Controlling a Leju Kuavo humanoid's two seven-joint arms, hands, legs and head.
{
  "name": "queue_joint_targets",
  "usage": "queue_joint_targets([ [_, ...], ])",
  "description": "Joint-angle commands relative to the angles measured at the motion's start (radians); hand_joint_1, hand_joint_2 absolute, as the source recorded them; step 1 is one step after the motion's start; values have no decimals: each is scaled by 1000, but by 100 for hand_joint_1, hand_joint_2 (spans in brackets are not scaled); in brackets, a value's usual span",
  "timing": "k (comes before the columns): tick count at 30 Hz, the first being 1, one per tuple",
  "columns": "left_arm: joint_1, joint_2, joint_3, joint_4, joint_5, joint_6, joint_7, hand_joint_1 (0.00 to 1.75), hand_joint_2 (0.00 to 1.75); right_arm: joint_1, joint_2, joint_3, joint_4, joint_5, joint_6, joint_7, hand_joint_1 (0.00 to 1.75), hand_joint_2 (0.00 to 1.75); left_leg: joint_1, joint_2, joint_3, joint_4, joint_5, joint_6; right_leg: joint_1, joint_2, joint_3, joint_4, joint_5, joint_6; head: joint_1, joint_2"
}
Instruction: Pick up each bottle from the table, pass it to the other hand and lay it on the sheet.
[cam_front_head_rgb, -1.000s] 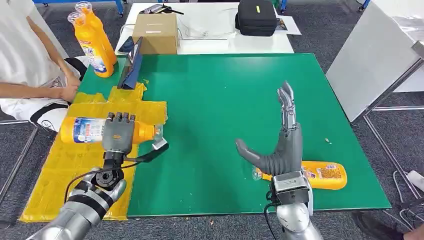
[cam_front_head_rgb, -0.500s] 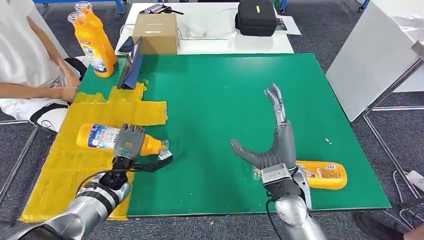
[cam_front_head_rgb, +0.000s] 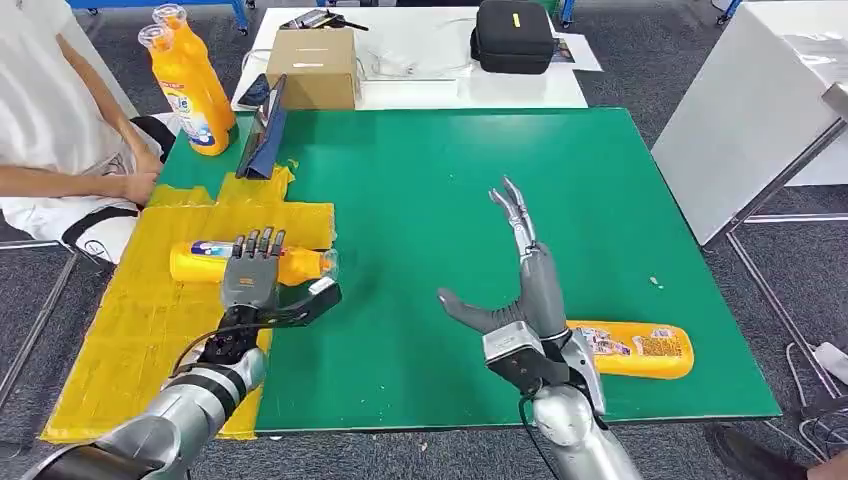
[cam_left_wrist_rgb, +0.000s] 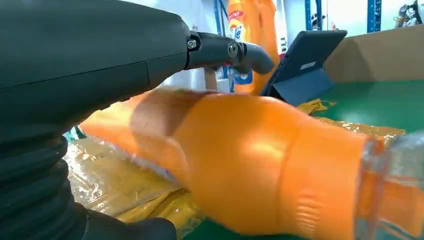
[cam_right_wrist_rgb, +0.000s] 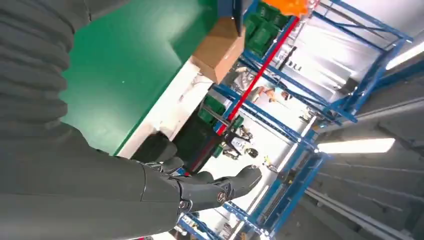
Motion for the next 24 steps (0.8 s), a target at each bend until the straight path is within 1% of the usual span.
queue_joint_targets([
  [1, -21, -44, 167, 58, 100, -41, -78, 0, 175, -63, -14, 33, 120, 91, 15, 47, 0, 175, 0, 3, 4, -1, -1, 1, 1, 2, 4, -2, 0, -2, 0, 0],
  [3, -17, -54, 197, 39, 136, -67, -115, 0, 175, -64, -14, 27, 129, 108, 18, 55, 0, 175, 0, 2, 3, -1, -1, 0, 1, 1, 2, -1, 0, -1, 0, 0],
  [4, -8, -62, 224, 18, 166, -83, -149, 0, 175, -60, -11, 20, 131, 119, 21, 58, 0, 175, 0, 3, 5, -1, -1, 1, 1, 1, 4, -2, 0, -2, 0, 0],
  [5, -2, -70, 249, 9, 206, -119, -182, 0, 175, -56, -11, 16, 132, 122, 23, 59, 0, 175, 0, 2, 3, -1, -1, 0, 1, 1, 3, -1, 0, -1, 0, 0],
  [6, 3, -77, 267, 0, 240, -156, -209, 0, 175, -53, -13, 15, 134, 130, 28, 62, 0, 175, 0, 2, 5, -1, -1, 1, 1, 1, 5, -2, -1, -2, 0, 0],
  [8, 21, -87, 276, -28, 265, -160, -247, 0, 175, -48, -18, 8, 141, 145, 31, 71, 0, 175, 0, 1, 3, -1, -1, 0, 0, 0, 3, -1, 0, -1, 0, 0],
  [9, 31, -94, 284, -46, 290, -166, -274, 0, 175, -46, -21, 4, 144, 159, 31, 79, 0, 175, 0, 2, 5, -2, -1, 1, 1, 0, 5, -3, -1, -2, 0, 0],
  [12, 87, -101, 281, -127, 321, -162, -296, 0, 175, -46, -60, 14, 170, 278, 41, 142, 0, 175, 0, 1, 4, -1, -1, 1, 0, 0, 4, -2, 0, -1, 0, 0],
  [13, 133, -101, 279, -197, 348, -143, -330, 0, 175, -42, -94, 17, 182, 324, 58, 169, 0, 175, 0, 2, 7, -3, -1, 1, 1, 0, 7, -4, -1, -2, 0, 0],
  [15, 211, -102, 280, -325, 417, -157, -398, 0, 175, -20, -136, 4, 191, 369, 63, 186, 0, 175, 0, 1, 5, -2, -1, 1, 0, 1, 4, -3, 0, -1, 0, 0],
  [16, 265, -90, 261, -431, 423, -160, -397, 0, 175, 10, -156, -20, 180, 379, 62, 188, 0, 175, 0, 1, 7, -3, -1, 1, 0, 0, 7, -5, 0, -1, 0, 0],
  [17, 298, -78, 252, -500, 433, -164, -387, 0, 175, 31, -172, -37, 171, 388, 63, 189, 0, 175, 0, 1, 5, -2, -2, 1, 0, 0, 5, -3, -1, -1, 0, 0],
  [18, 323, -65, 252, -558, 447, -171, -375, 0, 175, 54, -189, -55, 159, 396, 63, 191, 0, 175, 0, 2, 7, -3, -2, 1, 0, 1, 7, -5, -1, -2, 0, 0],
  [19, 336, -54, 259, -597, 463, -187, -367, 0, 175, 71, -200, -74, 149, 398, 63, 187, 0, 175, 1, 1, 5, -1, -2, 1, 0, -1, 5, -4, -1, -1, 0, 0],
  [20, 336, -52, 261, -602, 465, -191, -366, 0, 175, 73, -202, -77, 147, 398, 64, 186, 0, 175, 0, 0, 2, -1, -2, 1, 0, -1, 2, -2, -1, -1, 0, 0],
  [23, 334, -52, 262, -601, 466, -197, -366, 0, 175, 70, -196, -75, 142, 401, 69, 185, 0, 175, 0, 2, 4, -1, -3, 1, 0, 0, 4, -2, -2, -2, 0, 0],
  [24, 334, -57, 282, -610, 518, -221, -381, 0, 175, 79, -201, -85, 135, 409, 75, 197, 0, 175, 0, 2, 2, 0, -3, 0, 0, 1, 2, -1, -1, -2, 0, 0],
])
